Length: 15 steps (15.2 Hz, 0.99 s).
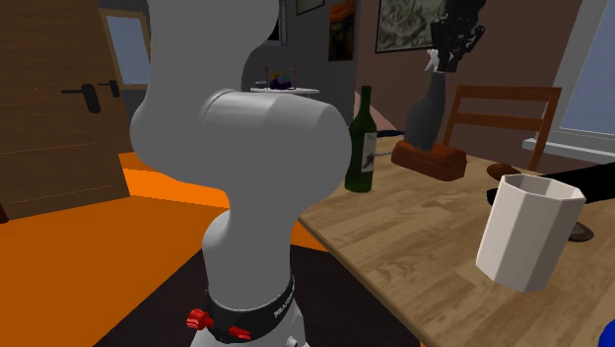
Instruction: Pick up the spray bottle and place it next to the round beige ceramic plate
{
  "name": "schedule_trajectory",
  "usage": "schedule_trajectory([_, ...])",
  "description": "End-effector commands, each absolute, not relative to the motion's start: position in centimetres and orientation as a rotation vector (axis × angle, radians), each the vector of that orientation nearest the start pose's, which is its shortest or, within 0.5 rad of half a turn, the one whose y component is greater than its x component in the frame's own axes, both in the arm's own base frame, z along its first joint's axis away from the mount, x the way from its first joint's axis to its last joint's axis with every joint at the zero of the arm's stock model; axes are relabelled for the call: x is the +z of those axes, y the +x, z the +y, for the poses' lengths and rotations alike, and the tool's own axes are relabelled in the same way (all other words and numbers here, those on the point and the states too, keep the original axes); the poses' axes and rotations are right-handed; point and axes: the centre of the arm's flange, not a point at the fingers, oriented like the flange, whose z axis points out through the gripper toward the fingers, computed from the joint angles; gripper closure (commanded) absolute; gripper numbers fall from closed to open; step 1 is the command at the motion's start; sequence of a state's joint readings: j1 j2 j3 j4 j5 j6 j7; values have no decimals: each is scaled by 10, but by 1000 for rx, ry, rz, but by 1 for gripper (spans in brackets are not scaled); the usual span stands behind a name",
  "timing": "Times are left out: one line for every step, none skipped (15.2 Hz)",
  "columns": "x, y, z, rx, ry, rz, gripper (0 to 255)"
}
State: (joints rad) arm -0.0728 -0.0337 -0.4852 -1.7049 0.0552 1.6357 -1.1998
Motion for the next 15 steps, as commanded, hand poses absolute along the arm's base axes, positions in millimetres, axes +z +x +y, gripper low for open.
schedule_trajectory([570, 468, -312, -47, -2912, -964, 255])
schedule_trajectory([564, 470, -323, -47, -2912, -964, 255])
schedule_trajectory([557, 471, -335, -47, -2912, -964, 255])
schedule_trajectory([551, 473, -346, -47, -2912, -964, 255])
schedule_trajectory([544, 474, -358, -47, -2912, -964, 255])
schedule_trajectory([538, 476, -369, -47, -2912, -964, 255])
schedule_trajectory([531, 477, -380, -47, -2912, -964, 255])
schedule_trajectory([525, 479, -392, -47, -2912, -964, 255])
schedule_trajectory([518, 480, -403, -47, -2912, -964, 255])
schedule_trajectory([513, 480, -403, -47, -2912, -964, 255])
schedule_trajectory([507, 480, -403, -47, -2912, -964, 255])
schedule_trajectory([502, 480, -403, -47, -2912, -964, 255])
schedule_trajectory([497, 480, -403, -47, -2912, -964, 255])
schedule_trajectory([492, 480, -403, -47, -2912, -964, 255])
schedule_trajectory([486, 480, -403, -47, -2912, -964, 255])
